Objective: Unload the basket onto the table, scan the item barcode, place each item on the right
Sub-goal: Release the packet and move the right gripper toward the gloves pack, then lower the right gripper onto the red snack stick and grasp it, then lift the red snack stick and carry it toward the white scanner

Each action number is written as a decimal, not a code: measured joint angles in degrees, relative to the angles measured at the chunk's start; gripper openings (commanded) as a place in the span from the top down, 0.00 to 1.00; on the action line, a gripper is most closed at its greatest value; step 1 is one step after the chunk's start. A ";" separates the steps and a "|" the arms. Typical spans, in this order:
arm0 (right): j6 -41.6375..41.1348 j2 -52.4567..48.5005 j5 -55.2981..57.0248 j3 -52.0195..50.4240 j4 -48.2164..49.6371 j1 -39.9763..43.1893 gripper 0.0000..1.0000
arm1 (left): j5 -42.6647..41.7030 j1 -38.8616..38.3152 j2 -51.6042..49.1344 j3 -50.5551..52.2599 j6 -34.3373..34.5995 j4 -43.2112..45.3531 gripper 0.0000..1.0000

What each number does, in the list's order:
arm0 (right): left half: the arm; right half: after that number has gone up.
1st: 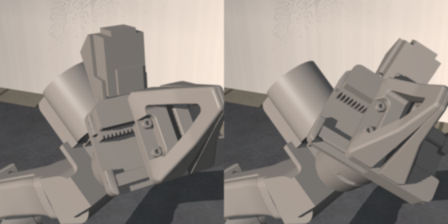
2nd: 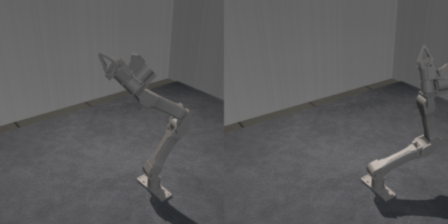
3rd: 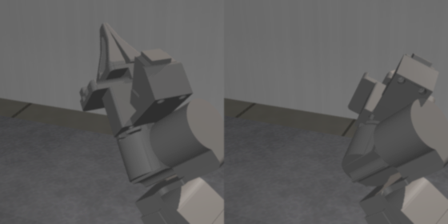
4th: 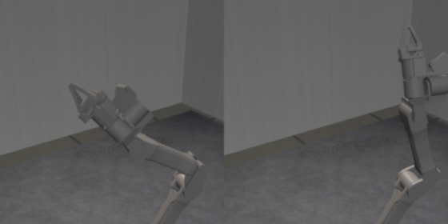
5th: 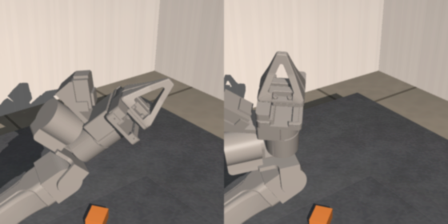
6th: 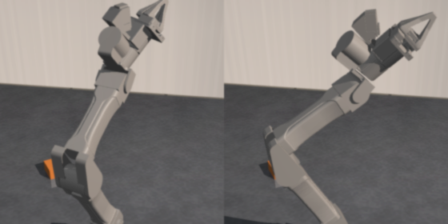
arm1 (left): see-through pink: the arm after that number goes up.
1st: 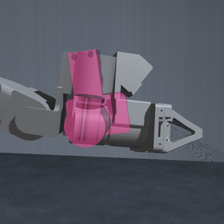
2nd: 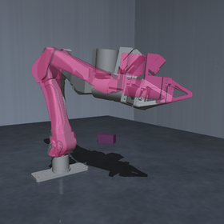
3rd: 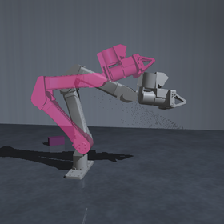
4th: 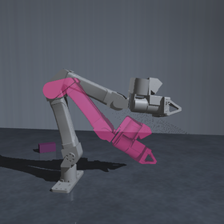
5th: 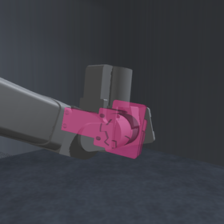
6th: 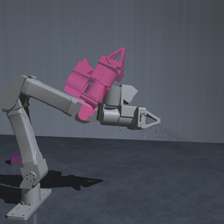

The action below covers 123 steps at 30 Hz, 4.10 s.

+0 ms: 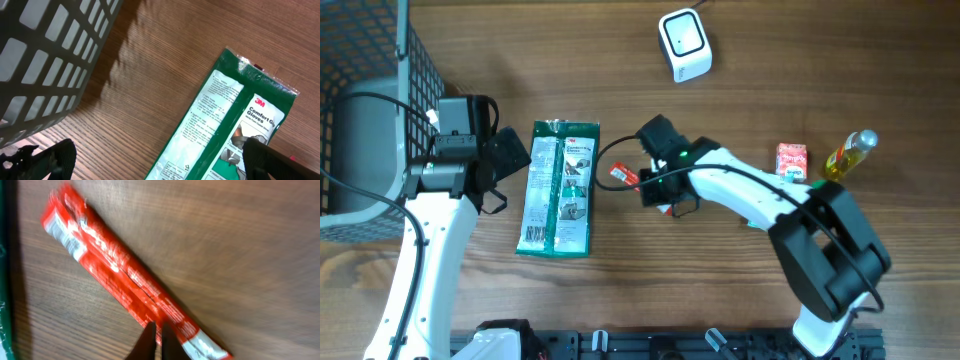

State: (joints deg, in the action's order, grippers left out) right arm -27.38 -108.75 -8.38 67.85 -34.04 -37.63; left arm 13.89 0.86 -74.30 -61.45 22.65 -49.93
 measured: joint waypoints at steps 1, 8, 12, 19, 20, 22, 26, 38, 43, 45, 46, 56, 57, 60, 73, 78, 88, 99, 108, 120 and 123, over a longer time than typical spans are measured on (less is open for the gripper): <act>2.08 1.36 1.22 0.00 -0.04 0.35 0.81 | 0.00 0.00 0.00 0.00 0.00 0.00 0.00; 11.56 11.50 2.93 0.09 -6.38 0.28 0.65 | 0.00 0.00 0.00 0.00 0.00 -0.02 0.00; 13.68 11.61 4.24 -0.37 -8.70 0.28 0.65 | 0.00 0.00 0.00 0.00 0.00 0.00 0.00; 17.59 7.02 5.05 -1.97 -8.13 0.28 0.64 | 0.00 0.02 0.00 0.00 0.00 0.00 0.00; 18.38 6.29 5.07 -1.99 -7.87 0.28 0.64 | 0.00 0.00 0.00 0.00 0.00 0.00 0.00; 19.74 4.81 5.09 -1.99 -6.75 0.28 0.64 | 0.00 0.00 0.00 0.00 0.00 0.00 0.00; 22.05 2.73 5.44 -2.05 -4.87 0.28 0.65 | 0.00 0.02 0.00 0.00 0.00 0.00 0.00; 23.63 0.94 6.14 -2.16 -1.31 0.28 0.70 | 0.00 0.00 0.00 0.00 0.00 0.00 0.00; 23.63 -0.13 6.19 -2.16 -1.40 0.28 0.69 | 0.00 0.02 0.00 0.00 0.00 0.00 0.00; 23.63 -0.50 6.38 -2.03 -1.36 0.28 0.83 | 0.00 0.00 0.00 0.00 0.00 0.00 0.00; 23.76 -0.55 6.60 -2.03 -1.33 0.28 0.90 | 0.00 0.00 0.00 0.00 0.00 0.00 0.00; 25.66 1.84 6.86 -1.73 -1.29 0.28 0.96 | -0.02 0.00 0.00 0.00 0.00 0.02 0.00; 26.29 3.41 6.49 -1.77 -1.38 0.28 0.96 | 0.00 0.00 0.00 0.00 0.00 0.00 0.00; 27.52 9.35 5.29 -1.77 -1.36 0.28 0.96 | 0.00 0.00 0.00 0.00 0.00 0.00 0.00; 27.41 14.25 -3.80 -1.77 0.31 0.35 0.96 | 0.00 0.00 0.00 0.00 0.00 0.00 0.00; 28.00 20.96 -4.76 -1.77 -2.23 0.57 0.96 | 0.00 0.00 0.00 0.00 0.00 0.02 0.00; 32.72 36.28 -0.70 -1.77 -9.49 0.70 0.96 | 0.00 0.00 0.00 0.00 0.00 0.00 0.00; 33.92 36.39 -0.09 -1.77 -9.99 0.72 0.96 | 0.00 0.00 0.00 0.00 0.00 0.00 0.00; 33.92 36.39 -0.07 -1.77 -10.12 0.72 0.96 | 0.00 0.00 0.00 0.00 0.02 0.00 0.00; 31.45 36.39 4.66 -1.77 -10.08 0.72 0.96 | 0.00 0.00 0.00 0.00 0.00 0.00 0.00; 31.56 36.39 5.03 -1.77 -10.10 0.72 0.95 | 0.00 0.00 0.00 0.00 0.00 0.00 0.00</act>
State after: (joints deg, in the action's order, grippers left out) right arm 4.19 -72.36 -3.36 66.08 -44.14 -36.91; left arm 13.89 0.86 -74.30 -61.45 22.65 -49.93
